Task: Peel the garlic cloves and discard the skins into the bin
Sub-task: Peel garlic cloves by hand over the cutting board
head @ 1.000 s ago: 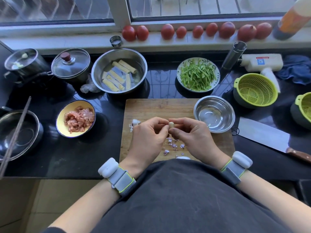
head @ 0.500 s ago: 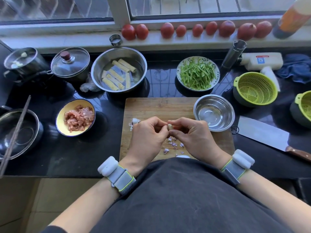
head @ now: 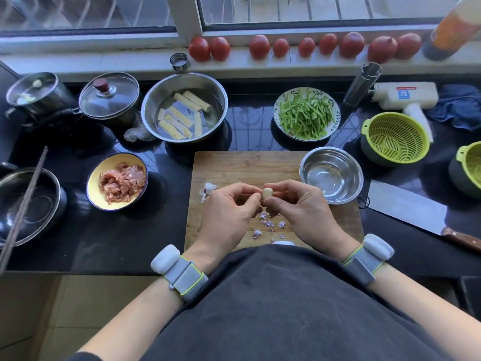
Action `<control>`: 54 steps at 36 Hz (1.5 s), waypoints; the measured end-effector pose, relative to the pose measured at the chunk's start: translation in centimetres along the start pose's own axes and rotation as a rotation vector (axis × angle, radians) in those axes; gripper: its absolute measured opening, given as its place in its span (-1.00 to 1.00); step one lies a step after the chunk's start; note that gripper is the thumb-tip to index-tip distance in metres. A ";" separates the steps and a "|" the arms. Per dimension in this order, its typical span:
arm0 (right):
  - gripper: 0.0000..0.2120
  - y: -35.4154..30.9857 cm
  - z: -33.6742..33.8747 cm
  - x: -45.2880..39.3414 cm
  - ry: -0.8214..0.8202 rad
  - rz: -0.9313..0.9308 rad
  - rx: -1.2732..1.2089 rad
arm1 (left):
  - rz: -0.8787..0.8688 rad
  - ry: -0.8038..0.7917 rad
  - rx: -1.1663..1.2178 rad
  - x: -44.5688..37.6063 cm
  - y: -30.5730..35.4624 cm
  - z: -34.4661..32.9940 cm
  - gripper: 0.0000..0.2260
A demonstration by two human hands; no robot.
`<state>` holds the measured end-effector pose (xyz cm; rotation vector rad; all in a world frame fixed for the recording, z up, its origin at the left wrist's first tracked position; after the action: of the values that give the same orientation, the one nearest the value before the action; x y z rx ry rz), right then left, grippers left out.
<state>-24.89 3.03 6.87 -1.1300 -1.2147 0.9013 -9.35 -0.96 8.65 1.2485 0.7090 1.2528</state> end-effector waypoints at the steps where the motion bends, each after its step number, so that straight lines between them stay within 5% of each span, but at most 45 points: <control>1: -0.77 0.0 0.0 0.0 0.000 -0.003 0.000 | -0.015 -0.005 -0.024 0.0 0.0 0.0 -0.91; 13: -0.81 -0.7 0.2 0.2 0.012 0.187 0.394 | -0.190 -0.026 -0.415 -0.1 1.5 0.3 -0.91; 32: -0.86 -1.2 -0.4 0.3 0.001 0.303 0.599 | -0.403 -0.039 -0.760 0.6 3.0 0.1 -0.88; 46: -0.89 -1.0 -0.5 0.5 -0.044 0.247 0.514 | -0.387 -0.059 -0.602 0.4 2.3 -0.1 -0.86; 54: -0.84 -0.7 -0.3 0.6 -0.048 0.035 0.256 | -0.111 -0.076 -0.269 0.2 1.5 0.3 -0.86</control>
<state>-24.56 3.34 7.71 -0.9310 -1.0859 1.0823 -9.49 -1.07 10.13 1.0165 0.5276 1.1604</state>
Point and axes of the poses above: each hand's wrist, its own x-axis away from the middle knuckle, its own z-axis out of the back of the hand, y = z × x, the point moved 6 cm from there along -x, towards the middle knuckle, and after that the axes turned 2 degrees about -z, right-handed, at the moved point
